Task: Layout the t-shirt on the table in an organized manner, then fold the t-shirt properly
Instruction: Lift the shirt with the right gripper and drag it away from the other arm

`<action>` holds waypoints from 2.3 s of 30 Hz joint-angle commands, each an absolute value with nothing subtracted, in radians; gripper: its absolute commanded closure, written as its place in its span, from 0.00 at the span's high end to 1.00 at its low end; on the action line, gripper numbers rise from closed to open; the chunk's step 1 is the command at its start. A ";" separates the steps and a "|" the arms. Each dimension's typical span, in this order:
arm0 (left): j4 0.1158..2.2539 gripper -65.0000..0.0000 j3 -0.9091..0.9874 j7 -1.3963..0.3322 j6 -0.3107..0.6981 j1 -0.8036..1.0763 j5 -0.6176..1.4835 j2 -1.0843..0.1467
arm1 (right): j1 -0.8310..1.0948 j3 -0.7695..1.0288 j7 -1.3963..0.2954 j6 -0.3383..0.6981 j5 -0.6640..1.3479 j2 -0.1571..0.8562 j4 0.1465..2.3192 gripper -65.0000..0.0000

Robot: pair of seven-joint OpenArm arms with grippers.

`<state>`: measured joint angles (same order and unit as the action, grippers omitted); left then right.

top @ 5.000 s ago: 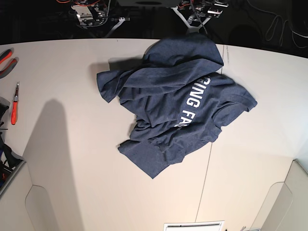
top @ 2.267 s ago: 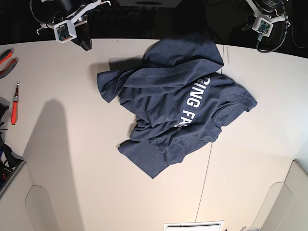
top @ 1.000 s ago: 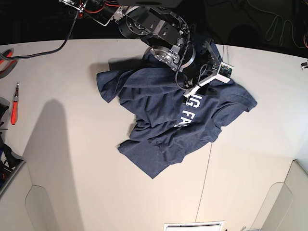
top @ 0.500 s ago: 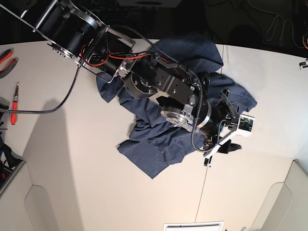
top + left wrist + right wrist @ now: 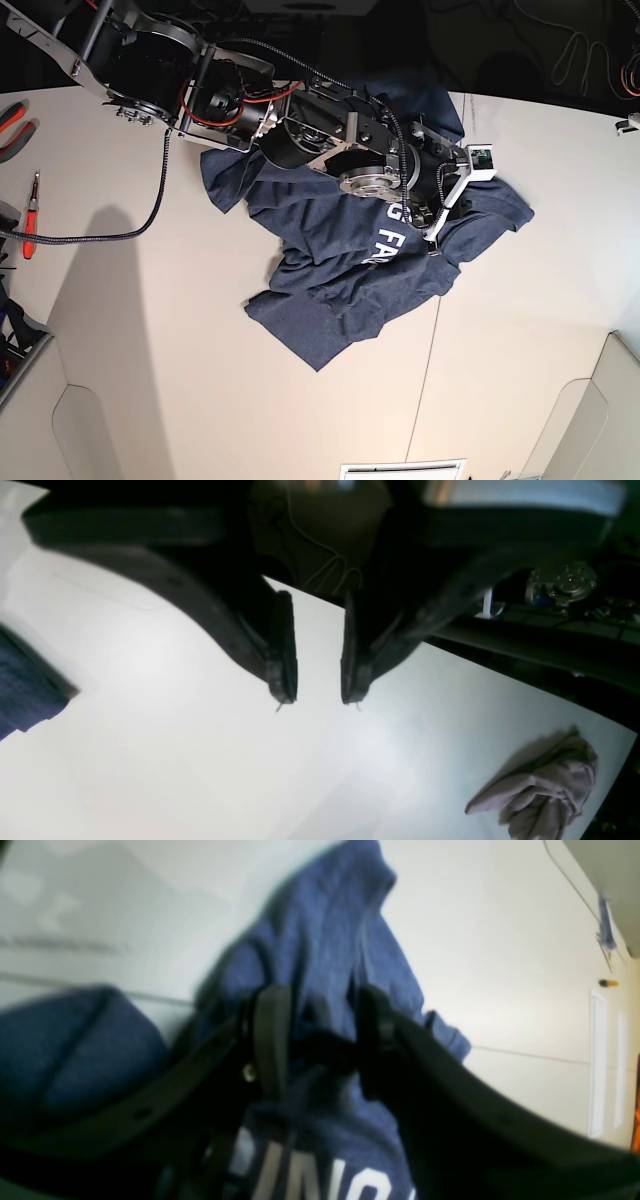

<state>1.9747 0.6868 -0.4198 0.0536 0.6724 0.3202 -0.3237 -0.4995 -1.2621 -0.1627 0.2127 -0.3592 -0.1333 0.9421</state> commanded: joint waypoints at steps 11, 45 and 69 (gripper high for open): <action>1.990 0.29 0.696 -0.398 0.046 0.678 0.323 -0.335 | -0.524 -1.261 -0.123 -0.018 -0.374 -0.152 0.945 0.00; 1.990 0.29 0.693 -0.393 0.281 0.509 0.610 -0.336 | -0.054 -0.204 -0.561 -0.152 -0.497 0.103 1.670 0.11; 1.990 0.29 0.566 -0.481 0.408 0.485 0.613 -0.335 | -0.392 -0.320 -0.566 0.112 -0.154 -0.002 1.473 0.46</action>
